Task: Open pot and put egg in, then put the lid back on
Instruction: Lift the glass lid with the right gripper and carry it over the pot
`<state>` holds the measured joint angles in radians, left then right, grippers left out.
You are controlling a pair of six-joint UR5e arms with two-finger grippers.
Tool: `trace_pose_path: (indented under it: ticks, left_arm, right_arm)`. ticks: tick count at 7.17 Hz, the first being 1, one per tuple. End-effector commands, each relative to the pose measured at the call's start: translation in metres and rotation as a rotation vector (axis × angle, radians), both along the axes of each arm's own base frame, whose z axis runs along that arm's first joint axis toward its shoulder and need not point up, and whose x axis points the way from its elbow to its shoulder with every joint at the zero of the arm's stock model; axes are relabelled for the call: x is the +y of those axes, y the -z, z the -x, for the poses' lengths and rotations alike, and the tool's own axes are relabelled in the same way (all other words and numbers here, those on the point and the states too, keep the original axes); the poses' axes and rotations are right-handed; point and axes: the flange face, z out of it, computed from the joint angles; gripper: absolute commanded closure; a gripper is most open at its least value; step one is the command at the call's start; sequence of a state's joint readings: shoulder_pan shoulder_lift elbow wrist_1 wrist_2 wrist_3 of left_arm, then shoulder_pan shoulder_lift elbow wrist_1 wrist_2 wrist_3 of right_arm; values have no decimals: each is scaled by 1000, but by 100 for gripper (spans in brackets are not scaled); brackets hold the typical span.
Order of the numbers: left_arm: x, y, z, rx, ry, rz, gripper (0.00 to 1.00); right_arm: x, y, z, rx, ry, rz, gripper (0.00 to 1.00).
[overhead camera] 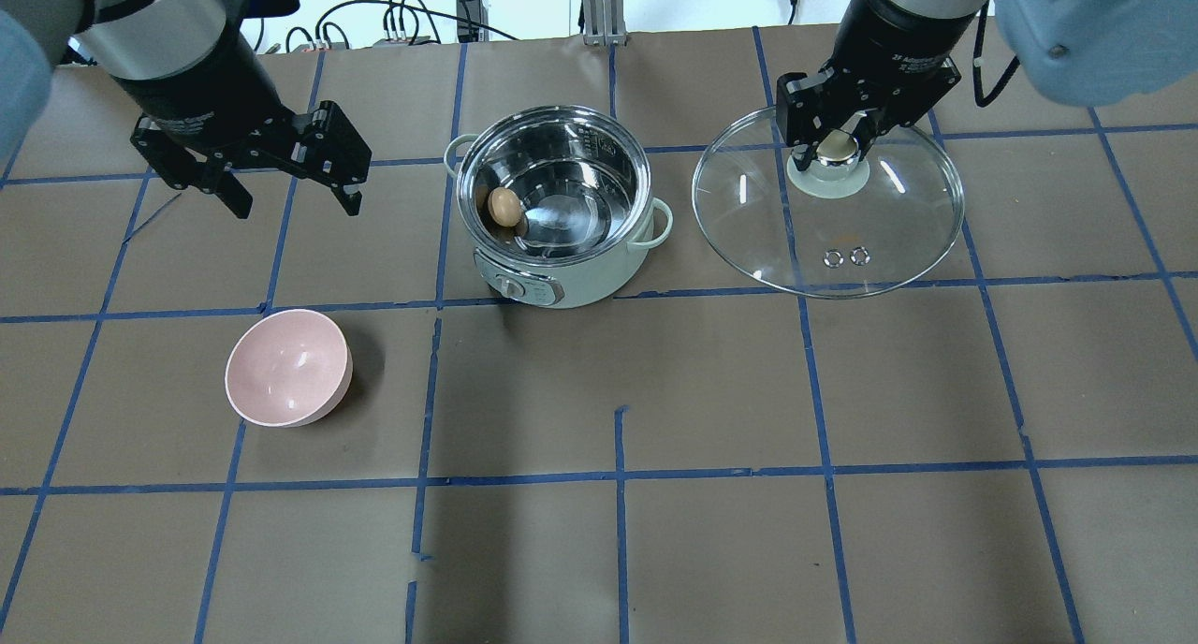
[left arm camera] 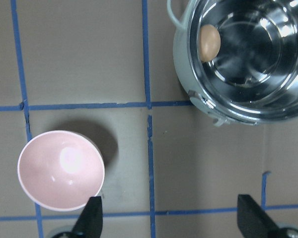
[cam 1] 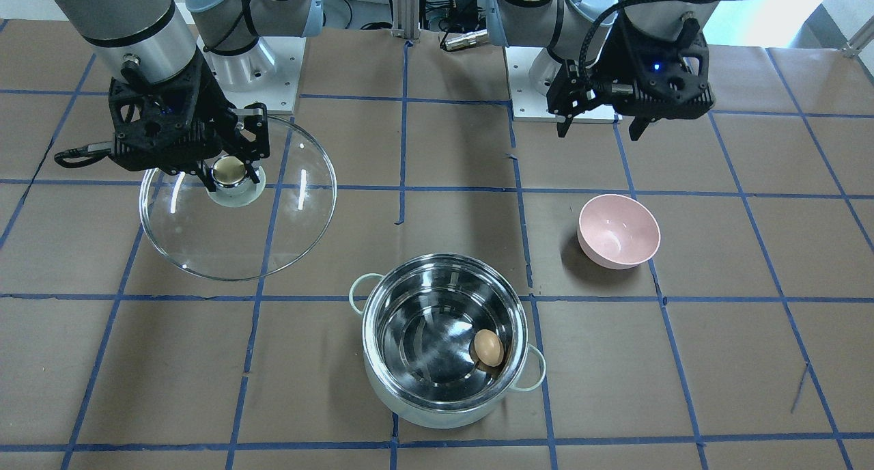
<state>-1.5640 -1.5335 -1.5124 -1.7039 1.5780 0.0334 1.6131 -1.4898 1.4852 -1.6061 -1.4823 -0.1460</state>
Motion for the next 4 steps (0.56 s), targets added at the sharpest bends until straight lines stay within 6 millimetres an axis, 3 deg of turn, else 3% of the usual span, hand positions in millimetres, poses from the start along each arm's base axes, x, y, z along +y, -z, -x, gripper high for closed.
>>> trace_pose_path:
  ticks: [1, 3, 4]
  left_arm:
    - [17, -18, 0, -14, 8, -10, 1]
    - [19, -13, -1, -9, 8, -12, 0]
    - [17, -16, -5, -21, 14, 4, 0]
  right_arm:
    - [-16, -6, -21, -49, 74, 10, 82]
    - [-41, 13, -100, -56, 55, 46, 83]
    - [-60, 34, -125, -73, 61, 75, 83]
